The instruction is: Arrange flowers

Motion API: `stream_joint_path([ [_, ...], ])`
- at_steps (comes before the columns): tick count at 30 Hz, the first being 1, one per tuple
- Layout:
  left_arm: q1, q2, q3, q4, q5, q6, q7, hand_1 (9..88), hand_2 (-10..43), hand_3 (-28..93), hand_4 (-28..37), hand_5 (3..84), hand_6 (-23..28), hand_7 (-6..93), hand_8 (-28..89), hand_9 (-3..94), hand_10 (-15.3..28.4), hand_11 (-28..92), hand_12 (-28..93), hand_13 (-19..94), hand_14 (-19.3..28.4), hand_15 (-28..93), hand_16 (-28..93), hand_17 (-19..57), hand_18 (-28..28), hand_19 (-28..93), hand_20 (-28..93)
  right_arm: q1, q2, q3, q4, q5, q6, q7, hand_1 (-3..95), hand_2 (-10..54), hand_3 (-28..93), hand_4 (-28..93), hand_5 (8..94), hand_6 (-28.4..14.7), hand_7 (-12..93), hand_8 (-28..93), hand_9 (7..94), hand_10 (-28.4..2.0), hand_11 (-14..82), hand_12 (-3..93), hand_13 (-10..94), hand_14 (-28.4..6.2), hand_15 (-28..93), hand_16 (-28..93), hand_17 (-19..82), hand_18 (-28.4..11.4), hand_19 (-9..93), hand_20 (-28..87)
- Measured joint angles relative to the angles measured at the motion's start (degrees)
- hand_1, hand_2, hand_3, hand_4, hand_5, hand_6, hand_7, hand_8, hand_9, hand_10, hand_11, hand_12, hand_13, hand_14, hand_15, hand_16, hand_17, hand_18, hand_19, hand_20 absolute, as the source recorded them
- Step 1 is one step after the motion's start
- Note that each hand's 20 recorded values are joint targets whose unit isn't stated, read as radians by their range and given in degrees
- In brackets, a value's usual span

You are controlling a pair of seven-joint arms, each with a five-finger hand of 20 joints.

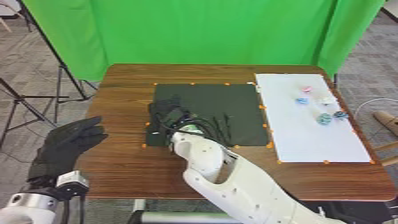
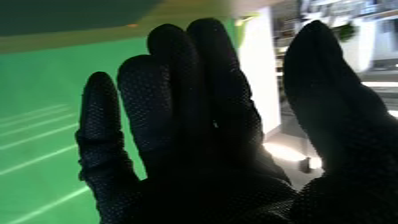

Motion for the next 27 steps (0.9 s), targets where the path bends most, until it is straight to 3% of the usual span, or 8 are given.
stream_joint_path([
  [4,4.72,0.02,-2.29,-0.89,-0.91,0.6,1.79,28.0,4.9,80,-12.4,50.5,15.9,11.4,-7,38.1,22.4,33,9,27,27.5,53,-12,-8.9,22.7,52,20,3.06,4.67,-2.78,-5.55,4.16,-0.6,0.53,28.0,-3.0,79,-28,61.1,-6.3,18,-13,56.7,-19.3,37.8,20.6,46,-17.3,74,19,12,-27.4,72,26],
  [8,8.94,-0.03,-3.68,-1.45,-1.76,1.28,4.91,27.3,4.4,80,-13.5,49.4,15.0,11.0,-7,37.1,21.4,32,8,26,26.7,49,-10,-10.3,22.3,52,12,4.96,9.83,-1.78,-11.56,7.5,-2.8,0.85,25.9,-1.5,79,-28,58.2,-7.3,17,-12,53.3,-21.2,33.0,19.6,43,-19.7,72,16,11,-27.9,71,24],
  [14,12.32,-1.56,-5.63,-1.86,-1.72,0.8,5.43,26.3,2.9,80,-14.2,44.6,12.2,9.3,-7,30.5,17.4,25,8,20,22.3,38,-8,-12.7,22.0,49,7,2.72,17.15,7.0,-17.61,11.45,-3.94,1.74,24.7,-0.5,79,-28,56.7,-8.2,16,-12,51.6,-22.0,30.3,19.3,41,-20.6,71,14,10,-28.2,71,24],
  [17,13.16,-2.68,-6.77,-1.87,-1.19,-0.65,5.36,26.0,2.6,81,-14.6,41.6,9.3,8.5,-7,27.2,15.3,21,8,19,21.1,33,-5,-13.2,22.2,48,6,0.13,20.7,11.3,-18.13,12.74,-3.85,2.74,24.4,-0.5,79,-28,56.3,-8.3,16,-11,51.3,-22.0,30.0,19.6,41,-20.7,71,13,10,-28.3,71,24],
  [21,13.41,-4.24,-7.99,-1.84,-0.04,-4.45,5.06,26.0,2.1,80,-14.5,39.9,8.2,8.1,-7,26.5,14.9,20,8,18,21.0,32,-3,-13.5,22.3,48,6,-3.25,25.5,14.67,-17.7,13.22,-3.56,4.79,24.0,-0.3,79,-28,55.3,-8.3,16,-11,50.8,-22.3,29.6,19.6,41,-20.7,71,13,10,-28.2,71,24],
  [23,13.41,-4.85,-8.44,-1.84,0.64,-6.09,4.73,26.2,1.8,80,-14.6,40.3,8.7,8.9,-7,28.7,17.0,24,9,19,22.5,37,-3,-13.0,22.6,50,7,-4.6,27.48,15.9,-16.86,13.42,-3.55,5.79,23.8,-0.2,80,-28,55.2,-8.3,16,-11,50.7,-22.3,29.6,19.6,41,-20.6,71,13,10,-28.1,71,24],
  [27,13.4,-5.03,-8.32,-1.86,0.93,-5.97,4.89,26.4,1.9,81,-14.6,42.5,10.6,10.3,-7,32.3,19.4,28,10,21,24.6,45,-5,-12.2,22.8,53,9,-6.04,29.91,17.98,-13.55,13.55,-2.98,7.33,23.8,0.0,80,-28,55.5,-8.3,16,-11,51.3,-22.0,30.8,19.9,42,-19.9,73,13,11,-27.7,72,24],
])
